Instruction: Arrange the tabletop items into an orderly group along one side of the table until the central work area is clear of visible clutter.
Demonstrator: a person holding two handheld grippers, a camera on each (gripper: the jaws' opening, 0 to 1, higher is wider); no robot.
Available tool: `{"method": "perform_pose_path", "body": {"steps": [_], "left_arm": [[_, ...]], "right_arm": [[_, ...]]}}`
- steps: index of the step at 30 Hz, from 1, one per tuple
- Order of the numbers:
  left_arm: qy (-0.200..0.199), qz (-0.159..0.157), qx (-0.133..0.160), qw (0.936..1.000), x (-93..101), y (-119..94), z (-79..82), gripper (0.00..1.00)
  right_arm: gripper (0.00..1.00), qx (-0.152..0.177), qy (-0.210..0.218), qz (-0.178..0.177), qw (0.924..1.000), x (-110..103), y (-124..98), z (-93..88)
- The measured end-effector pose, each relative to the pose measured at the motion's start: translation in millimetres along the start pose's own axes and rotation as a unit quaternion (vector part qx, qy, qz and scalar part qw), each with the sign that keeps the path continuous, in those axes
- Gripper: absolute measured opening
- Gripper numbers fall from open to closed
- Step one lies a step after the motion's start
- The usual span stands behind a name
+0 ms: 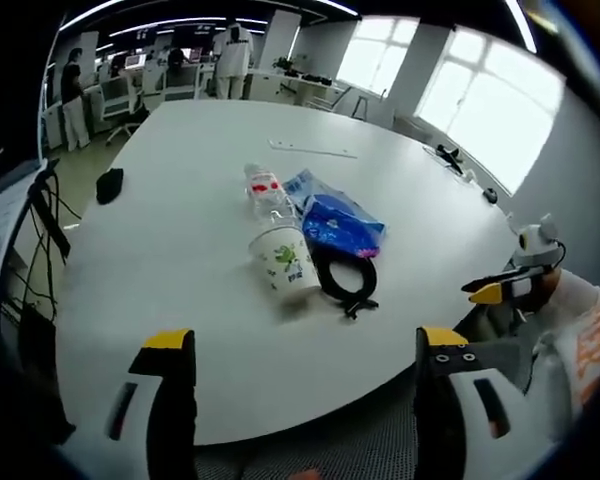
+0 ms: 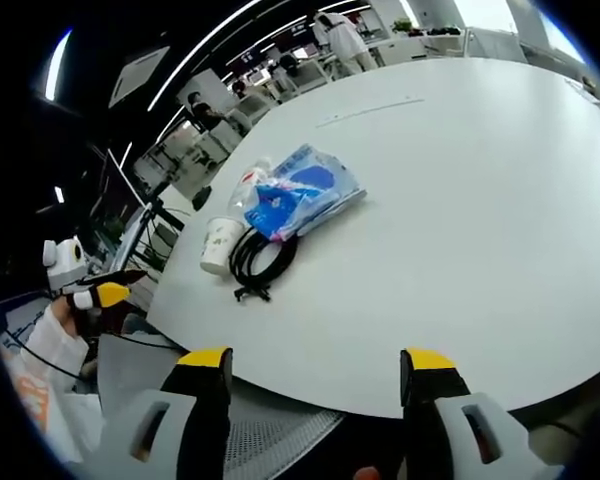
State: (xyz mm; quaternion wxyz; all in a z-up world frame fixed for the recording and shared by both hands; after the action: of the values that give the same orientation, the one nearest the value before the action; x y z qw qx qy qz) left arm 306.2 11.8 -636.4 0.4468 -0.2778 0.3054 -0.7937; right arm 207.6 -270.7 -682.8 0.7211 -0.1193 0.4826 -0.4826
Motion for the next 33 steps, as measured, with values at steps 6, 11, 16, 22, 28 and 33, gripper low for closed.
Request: {"method": "perform_pose_path", "body": {"steps": [6,11,16,22,28,33], "left_arm": [[0.013,0.000,-0.006,0.9999,-0.9,4.7,3.4,0.92],[0.006,-0.008,-0.008,0.9999,0.4,7.4,5.4,0.92],[0.001,-0.011,-0.010,0.9999,-1.8,10.7,10.5,0.91],[-0.018,-0.019,-0.004,0.9996,-4.9,14.1,19.8,0.91],[-0.029,-0.014,-0.008,0.9995,-6.6,16.0,23.4,0.90],[-0.057,-0.018,0.006,0.9982,-7.9,17.5,39.1,0.88]], "right_arm": [[0.69,-0.006,-0.001,0.004,1.0000,-3.1,3.4,-1.9],[0.69,-0.008,-0.005,0.007,0.9999,-5.2,4.6,-0.5],[0.69,-0.008,-0.008,0.009,0.9999,-6.5,4.7,1.8],[0.69,-0.011,-0.014,0.012,0.9998,-8.9,5.6,3.0],[0.69,-0.018,-0.021,0.016,0.9995,-11.3,7.4,2.5],[0.68,-0.020,-0.021,0.019,0.9994,-12.1,9.0,2.8]]}}
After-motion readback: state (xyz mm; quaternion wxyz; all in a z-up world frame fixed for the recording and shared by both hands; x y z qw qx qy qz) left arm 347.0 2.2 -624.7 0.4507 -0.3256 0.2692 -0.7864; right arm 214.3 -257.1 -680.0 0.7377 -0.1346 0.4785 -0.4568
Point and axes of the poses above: the point that each gripper's makers call its tool centre point, and the gripper's own axes: y roughly forward along the fingers, x roughly to its right, z roughly out of its top, the point moved 2 cm from there along -y, roughly backward along the fingers, and after that the axes turned 9 degrees about z, right-handed, at the moved point
